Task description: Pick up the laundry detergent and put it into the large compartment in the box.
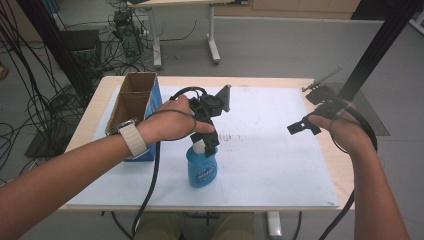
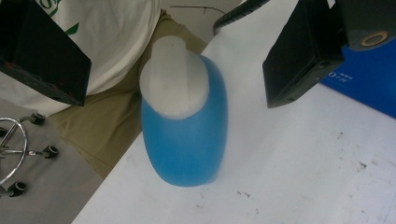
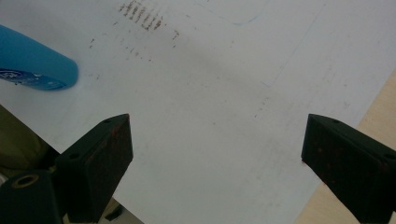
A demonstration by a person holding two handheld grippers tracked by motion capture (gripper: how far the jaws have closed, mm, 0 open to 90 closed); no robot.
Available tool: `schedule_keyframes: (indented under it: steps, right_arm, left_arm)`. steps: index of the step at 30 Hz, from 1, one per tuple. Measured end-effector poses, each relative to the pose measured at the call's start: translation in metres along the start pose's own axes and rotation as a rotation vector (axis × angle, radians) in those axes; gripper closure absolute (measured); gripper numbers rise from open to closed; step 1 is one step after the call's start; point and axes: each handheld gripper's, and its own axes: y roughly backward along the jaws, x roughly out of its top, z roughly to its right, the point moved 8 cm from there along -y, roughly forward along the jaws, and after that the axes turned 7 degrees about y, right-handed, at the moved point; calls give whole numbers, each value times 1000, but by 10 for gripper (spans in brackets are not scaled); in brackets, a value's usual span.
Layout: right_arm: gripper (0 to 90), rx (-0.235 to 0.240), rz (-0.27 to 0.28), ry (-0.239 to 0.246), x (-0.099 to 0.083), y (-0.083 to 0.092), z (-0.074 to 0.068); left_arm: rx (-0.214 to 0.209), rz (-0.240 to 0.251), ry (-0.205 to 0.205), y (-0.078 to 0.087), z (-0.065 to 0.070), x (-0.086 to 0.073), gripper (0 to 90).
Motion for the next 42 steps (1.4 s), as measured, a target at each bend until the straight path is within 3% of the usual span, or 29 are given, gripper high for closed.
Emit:
schedule_keyframes:
  steps: [23,42]
  right_arm:
    - [87,9,4,-9,-5,-5,1]
    - [87,23,7,-12,-7,-13,0]
  left_arm:
    - [-14,-3,-8,-24,-1,-2,82]
    - [12,-14,-16,-56,3,-1,103]
